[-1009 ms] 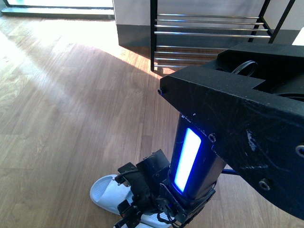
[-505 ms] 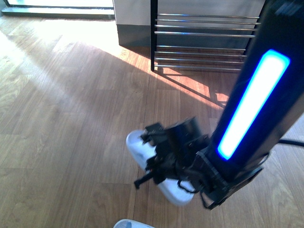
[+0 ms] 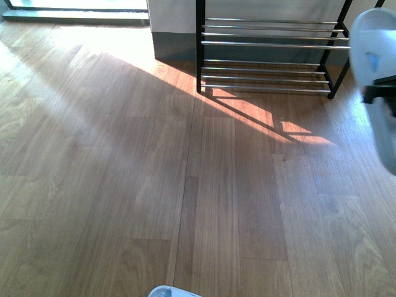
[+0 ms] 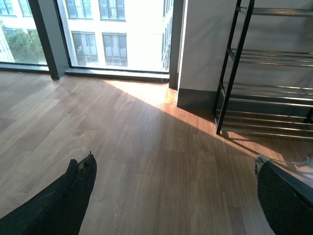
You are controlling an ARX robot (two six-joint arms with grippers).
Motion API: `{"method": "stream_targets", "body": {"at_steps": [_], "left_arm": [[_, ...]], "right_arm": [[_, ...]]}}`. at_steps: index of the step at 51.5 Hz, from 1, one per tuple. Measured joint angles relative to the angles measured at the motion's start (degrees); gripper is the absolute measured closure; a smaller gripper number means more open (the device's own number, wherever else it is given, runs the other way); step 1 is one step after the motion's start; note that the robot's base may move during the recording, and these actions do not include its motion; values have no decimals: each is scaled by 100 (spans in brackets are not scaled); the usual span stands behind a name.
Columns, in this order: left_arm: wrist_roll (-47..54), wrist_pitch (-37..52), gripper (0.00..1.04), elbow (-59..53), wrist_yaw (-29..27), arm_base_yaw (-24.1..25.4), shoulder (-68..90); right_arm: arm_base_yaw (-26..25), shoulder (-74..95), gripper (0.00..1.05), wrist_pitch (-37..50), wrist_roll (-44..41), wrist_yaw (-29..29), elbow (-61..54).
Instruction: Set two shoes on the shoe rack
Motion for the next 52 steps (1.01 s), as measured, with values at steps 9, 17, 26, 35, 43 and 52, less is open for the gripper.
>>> {"method": "stream_targets", "body": {"at_steps": [9,17,26,35,43,52], "left_arm": [[0,0,9,0,0,0,0],[0,0,9,0,0,0,0],[2,0,9,0,0,0,0],[0,0,9,0,-13,0,0],[0,0,9,0,-15,0,0],[0,-2,9,0,-11,0,0]], "right_arm": [[-483,-1373,103,-157,2,-131,-868],[-494,-1438,103,-162,2,-157,-892],[-494,-1443,103,-164,2,-170,-894],[-474,-1445,103,-166,2,-216,-896],[-474,-1445,103,-168,0,-212,-896],[-487,-1453,103,-168,0,-177,-896]]}}
